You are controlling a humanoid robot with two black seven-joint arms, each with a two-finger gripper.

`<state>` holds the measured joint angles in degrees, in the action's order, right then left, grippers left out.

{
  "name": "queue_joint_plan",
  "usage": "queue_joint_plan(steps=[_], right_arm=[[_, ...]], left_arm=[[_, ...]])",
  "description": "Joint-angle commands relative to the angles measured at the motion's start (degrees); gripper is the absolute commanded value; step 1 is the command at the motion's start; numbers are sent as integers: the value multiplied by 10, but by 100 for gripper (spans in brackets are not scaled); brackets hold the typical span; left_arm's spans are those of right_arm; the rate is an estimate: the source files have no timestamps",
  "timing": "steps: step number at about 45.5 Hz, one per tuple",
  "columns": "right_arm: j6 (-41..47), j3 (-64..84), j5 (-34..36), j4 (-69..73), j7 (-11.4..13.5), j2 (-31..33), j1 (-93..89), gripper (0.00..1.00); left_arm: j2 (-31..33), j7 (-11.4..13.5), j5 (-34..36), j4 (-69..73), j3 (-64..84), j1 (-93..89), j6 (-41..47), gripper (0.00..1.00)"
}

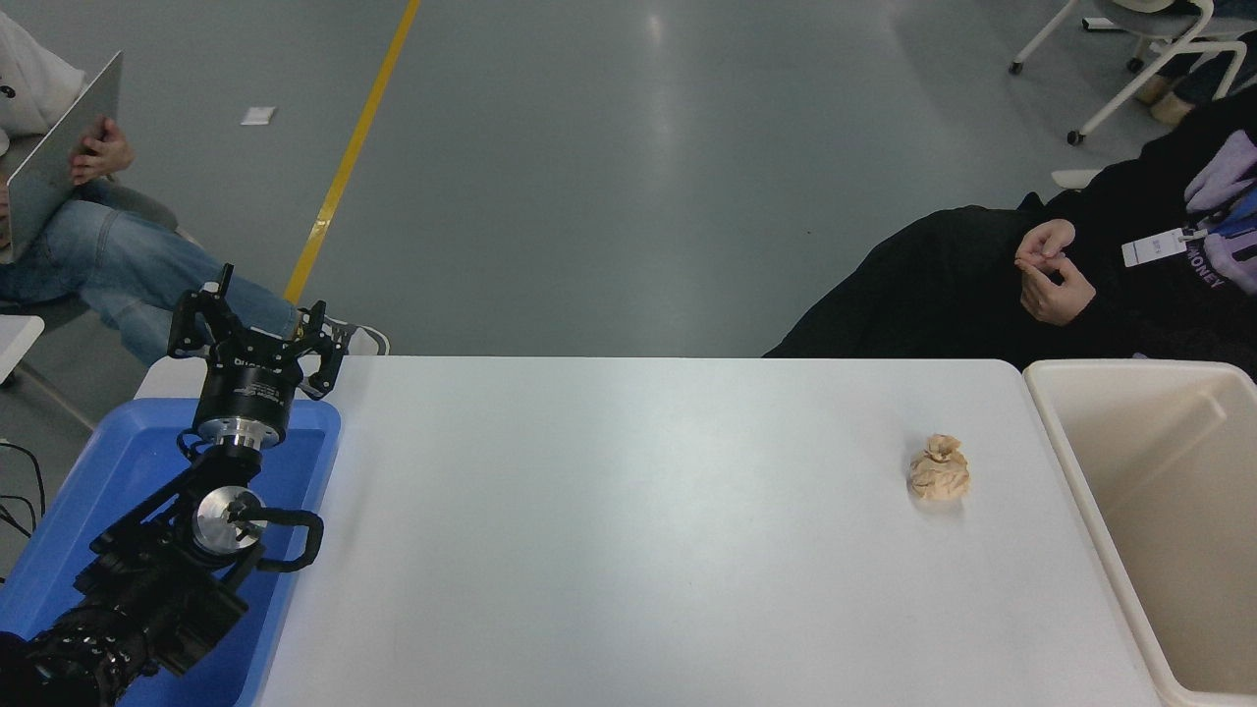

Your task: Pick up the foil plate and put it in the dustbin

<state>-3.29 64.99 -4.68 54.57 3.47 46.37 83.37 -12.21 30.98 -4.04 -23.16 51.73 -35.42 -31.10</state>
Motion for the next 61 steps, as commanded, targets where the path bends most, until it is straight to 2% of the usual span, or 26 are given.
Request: queue_joint_plan(steps=[1, 7, 11, 16, 27, 40, 61], right_arm=[[148, 112, -1, 122, 0, -8, 208, 100], [313, 113, 0, 125, 0, -20, 271, 100], [421, 125, -11, 135, 1, -58, 306, 100], [479, 133, -12, 144, 1, -96, 345, 100], [483, 136, -14, 201, 0, -196, 427, 100], [483, 121, -11, 238, 0, -237, 502, 100], [483, 87, -5, 246, 0, -252, 536, 100]], left_arm=[[0, 0, 0, 0, -1, 0, 0, 99], [0, 0, 0, 0, -1, 0, 0, 99], [0, 0, 0, 0, -1, 0, 0, 99], [0, 0, 0, 0, -1, 0, 0, 99], [0, 0, 0, 0, -1, 0, 0, 99], [0, 0, 0, 0, -1, 0, 0, 99], [0, 0, 1, 0, -1, 0, 0, 99]])
